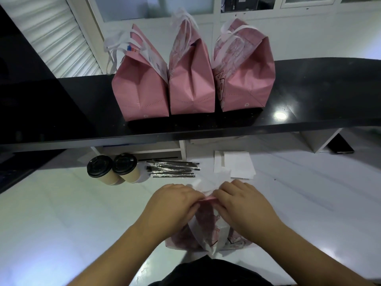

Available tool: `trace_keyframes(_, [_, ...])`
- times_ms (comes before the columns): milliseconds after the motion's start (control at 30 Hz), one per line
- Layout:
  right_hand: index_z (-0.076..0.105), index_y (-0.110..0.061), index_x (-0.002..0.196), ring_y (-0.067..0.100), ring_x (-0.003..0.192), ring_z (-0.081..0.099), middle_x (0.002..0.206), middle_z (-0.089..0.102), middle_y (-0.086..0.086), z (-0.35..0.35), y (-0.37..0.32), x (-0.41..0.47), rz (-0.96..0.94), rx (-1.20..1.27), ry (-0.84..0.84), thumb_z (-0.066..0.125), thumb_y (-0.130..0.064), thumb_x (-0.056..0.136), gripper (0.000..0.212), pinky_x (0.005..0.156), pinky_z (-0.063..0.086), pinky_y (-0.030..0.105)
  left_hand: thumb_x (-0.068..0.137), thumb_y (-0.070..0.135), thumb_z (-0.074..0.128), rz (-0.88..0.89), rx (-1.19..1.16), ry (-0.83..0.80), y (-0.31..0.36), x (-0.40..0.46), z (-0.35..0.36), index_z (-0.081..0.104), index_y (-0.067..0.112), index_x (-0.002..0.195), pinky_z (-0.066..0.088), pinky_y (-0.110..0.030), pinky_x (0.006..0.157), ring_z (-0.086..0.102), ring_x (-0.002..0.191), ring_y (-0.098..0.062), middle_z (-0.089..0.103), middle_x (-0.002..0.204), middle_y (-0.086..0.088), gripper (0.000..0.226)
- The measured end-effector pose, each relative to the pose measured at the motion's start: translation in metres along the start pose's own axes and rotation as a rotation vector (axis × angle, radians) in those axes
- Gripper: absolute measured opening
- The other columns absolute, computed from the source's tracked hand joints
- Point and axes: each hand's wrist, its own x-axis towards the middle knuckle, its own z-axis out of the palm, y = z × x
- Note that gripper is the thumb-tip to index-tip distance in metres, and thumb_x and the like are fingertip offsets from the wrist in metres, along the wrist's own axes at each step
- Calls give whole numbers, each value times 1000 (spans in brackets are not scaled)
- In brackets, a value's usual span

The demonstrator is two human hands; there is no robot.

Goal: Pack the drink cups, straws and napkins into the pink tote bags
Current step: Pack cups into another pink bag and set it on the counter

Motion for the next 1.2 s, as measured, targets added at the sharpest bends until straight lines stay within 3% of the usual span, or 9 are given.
trace_keyframes(133, [75,-26,87,20,75,60,79,65,-7,0,-1,9,-17,-10,19,69,-25,88,6,65,52,35,93,32,51,-29,83,-56,12,15,10,71,37,123,51,-34,86,70,102,-18,77,109,8,36])
trace_keyframes(233, [77,-28,86,20,71,60,76,66,-9,-5,8,3,-40,12,24,74,-31,88,4,62,52,34,93,34,56,-41,83,3,15,16,12,77,38,111,57,-34,78,73,90,-18,79,97,8,29])
trace_keyframes(467, [79,-25,91,17,71,63,79,70,-8,-18,42,-25,25,89,-20,74,-34,91,10,58,53,31,104,51,47,-63,26,46,2,11,14,74,39,122,51,-30,88,70,101,-11,76,111,16,35])
trace_keyframes(633, [81,-24,96,16,76,67,84,72,-8,-23,54,-32,62,163,-48,77,-26,90,8,61,57,29,93,40,71,-29,-59,62,-12,-3,1,81,38,107,56,-30,73,74,84,-11,80,96,18,17])
trace_keyframes(800, [81,-22,99,13,77,68,85,72,-9,-24,64,-42,84,201,-46,76,-23,91,10,64,58,28,82,28,83,-114,-85,86,-40,-27,-8,83,39,99,44,-17,60,72,67,-14,79,82,17,20])
trace_keyframes(867, [81,-21,95,13,72,68,82,72,-9,-25,66,-44,87,206,-21,78,-24,88,8,60,58,28,79,23,92,-163,-87,88,-47,-34,-6,84,37,98,35,-8,64,73,69,-15,79,85,17,25])
trace_keyframes(1000, [82,-20,94,13,69,68,80,73,-8,-26,68,-42,68,195,-13,78,-24,86,10,57,58,28,93,24,80,-207,-143,8,-54,-36,-6,81,40,113,53,-28,71,74,87,-19,81,101,15,26])
trace_keyframes(1067, [82,-19,97,14,70,68,81,73,-8,-27,69,-42,63,203,-31,79,-22,86,11,58,58,27,96,25,76,-212,-180,-24,-57,-37,-6,79,43,117,55,-30,76,73,91,-17,80,105,16,27])
trace_keyframes(1200, [82,-23,99,11,74,67,83,73,-11,-30,68,-44,63,203,-80,77,-27,89,11,61,57,25,96,30,75,-270,-210,-27,-59,-38,-2,78,48,116,47,-15,75,71,95,-7,78,107,22,27])
